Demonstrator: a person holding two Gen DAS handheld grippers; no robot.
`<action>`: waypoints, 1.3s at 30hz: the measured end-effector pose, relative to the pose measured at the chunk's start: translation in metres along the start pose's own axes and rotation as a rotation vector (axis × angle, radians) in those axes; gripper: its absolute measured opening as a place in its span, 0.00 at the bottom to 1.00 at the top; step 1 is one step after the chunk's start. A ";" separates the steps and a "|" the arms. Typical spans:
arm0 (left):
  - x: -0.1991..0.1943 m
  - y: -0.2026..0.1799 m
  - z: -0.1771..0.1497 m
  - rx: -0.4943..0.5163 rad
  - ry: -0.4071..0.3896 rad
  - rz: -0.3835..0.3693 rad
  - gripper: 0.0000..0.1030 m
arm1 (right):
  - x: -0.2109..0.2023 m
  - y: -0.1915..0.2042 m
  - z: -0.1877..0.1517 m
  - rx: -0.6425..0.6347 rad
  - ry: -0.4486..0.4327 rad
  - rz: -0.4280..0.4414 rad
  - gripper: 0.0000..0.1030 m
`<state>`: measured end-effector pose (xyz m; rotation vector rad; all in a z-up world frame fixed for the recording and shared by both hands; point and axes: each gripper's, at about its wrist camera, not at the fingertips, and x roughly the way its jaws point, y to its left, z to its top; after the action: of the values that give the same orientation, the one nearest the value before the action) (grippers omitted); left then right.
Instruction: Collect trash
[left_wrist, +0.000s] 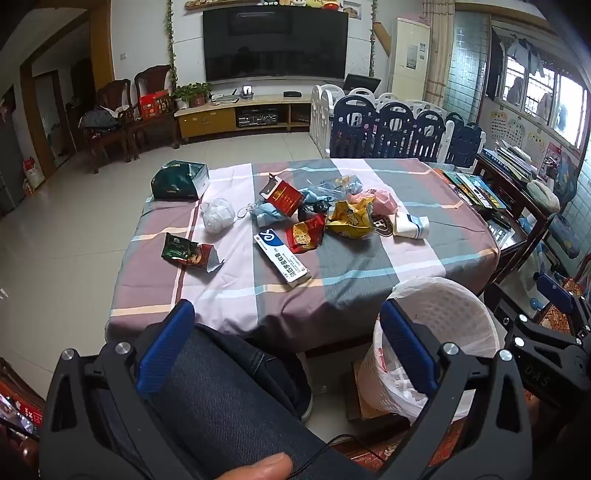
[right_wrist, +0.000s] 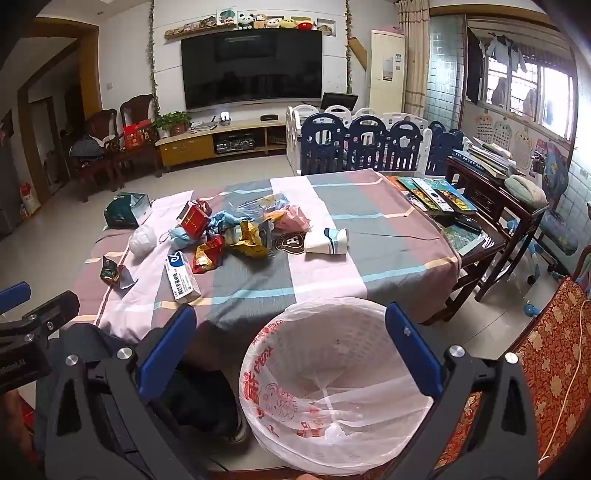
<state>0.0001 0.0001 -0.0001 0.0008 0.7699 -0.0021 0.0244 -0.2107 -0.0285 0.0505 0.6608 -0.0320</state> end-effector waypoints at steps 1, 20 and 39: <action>0.000 0.000 0.000 0.000 -0.002 0.001 0.97 | 0.000 0.000 0.000 0.002 -0.001 0.002 0.97; 0.003 -0.002 -0.004 0.003 0.009 0.007 0.97 | 0.001 0.005 -0.005 -0.005 0.004 0.008 0.97; 0.010 -0.001 -0.008 0.002 0.018 0.005 0.97 | 0.002 0.006 -0.008 -0.008 0.003 0.009 0.97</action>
<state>0.0016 -0.0007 -0.0131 0.0053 0.7884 0.0022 0.0216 -0.2047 -0.0363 0.0461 0.6640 -0.0209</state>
